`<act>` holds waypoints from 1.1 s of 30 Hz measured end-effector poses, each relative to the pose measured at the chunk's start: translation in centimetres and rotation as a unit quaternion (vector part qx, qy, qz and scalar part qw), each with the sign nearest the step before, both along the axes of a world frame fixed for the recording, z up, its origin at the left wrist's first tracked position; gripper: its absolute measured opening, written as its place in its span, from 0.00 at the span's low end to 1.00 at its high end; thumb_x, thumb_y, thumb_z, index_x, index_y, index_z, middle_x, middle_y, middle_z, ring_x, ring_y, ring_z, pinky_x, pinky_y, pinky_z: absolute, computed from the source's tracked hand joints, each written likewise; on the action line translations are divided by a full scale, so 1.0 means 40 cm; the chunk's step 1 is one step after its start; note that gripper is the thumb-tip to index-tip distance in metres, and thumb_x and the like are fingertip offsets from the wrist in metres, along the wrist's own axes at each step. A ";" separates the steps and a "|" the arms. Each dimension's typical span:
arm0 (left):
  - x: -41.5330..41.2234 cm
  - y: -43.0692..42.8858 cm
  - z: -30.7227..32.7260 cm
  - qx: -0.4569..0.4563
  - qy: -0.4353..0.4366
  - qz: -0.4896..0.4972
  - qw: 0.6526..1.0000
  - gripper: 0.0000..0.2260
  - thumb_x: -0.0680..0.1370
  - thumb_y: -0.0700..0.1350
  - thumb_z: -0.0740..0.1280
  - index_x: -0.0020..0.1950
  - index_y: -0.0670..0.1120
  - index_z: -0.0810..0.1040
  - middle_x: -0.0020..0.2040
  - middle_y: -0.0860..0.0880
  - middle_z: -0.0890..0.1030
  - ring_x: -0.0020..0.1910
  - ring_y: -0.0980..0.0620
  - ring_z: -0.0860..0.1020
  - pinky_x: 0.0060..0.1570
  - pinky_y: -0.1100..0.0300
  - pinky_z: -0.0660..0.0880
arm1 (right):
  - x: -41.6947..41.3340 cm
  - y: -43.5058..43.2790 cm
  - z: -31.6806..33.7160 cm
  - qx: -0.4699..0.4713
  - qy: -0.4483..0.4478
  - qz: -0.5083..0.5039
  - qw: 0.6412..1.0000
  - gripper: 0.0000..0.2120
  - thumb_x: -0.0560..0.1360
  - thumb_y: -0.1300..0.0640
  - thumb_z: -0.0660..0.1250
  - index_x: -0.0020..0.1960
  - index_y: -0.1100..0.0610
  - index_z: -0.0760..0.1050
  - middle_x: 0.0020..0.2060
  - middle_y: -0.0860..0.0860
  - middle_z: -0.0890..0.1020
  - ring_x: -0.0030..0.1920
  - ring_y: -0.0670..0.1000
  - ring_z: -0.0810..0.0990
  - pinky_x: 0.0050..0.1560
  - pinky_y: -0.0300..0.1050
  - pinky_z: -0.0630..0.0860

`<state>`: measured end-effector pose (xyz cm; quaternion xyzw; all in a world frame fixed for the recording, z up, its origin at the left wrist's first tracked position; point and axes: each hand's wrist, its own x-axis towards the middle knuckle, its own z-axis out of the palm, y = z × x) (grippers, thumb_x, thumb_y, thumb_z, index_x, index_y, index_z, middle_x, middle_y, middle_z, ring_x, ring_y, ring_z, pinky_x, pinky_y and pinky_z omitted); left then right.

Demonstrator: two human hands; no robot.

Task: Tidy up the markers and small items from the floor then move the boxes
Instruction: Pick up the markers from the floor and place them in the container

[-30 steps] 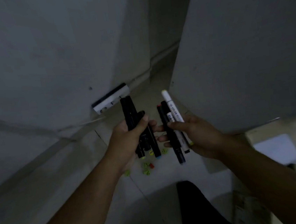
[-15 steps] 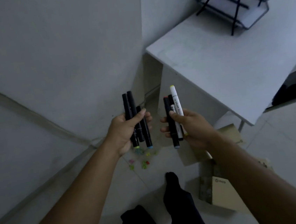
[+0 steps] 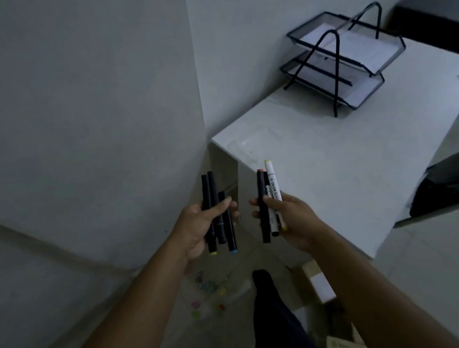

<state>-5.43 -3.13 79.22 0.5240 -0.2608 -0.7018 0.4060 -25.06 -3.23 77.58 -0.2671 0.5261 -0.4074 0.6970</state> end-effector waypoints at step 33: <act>-0.220 -0.554 -0.147 0.078 -0.074 0.110 0.988 0.13 0.76 0.42 0.69 0.58 0.37 0.78 0.50 0.44 0.85 0.46 0.51 0.84 0.43 0.60 0.80 | -0.197 -0.967 -0.196 -0.243 0.530 0.649 0.489 0.14 0.76 0.53 0.67 0.60 0.57 0.75 0.57 0.55 0.78 0.56 0.56 0.76 0.49 0.42 0.65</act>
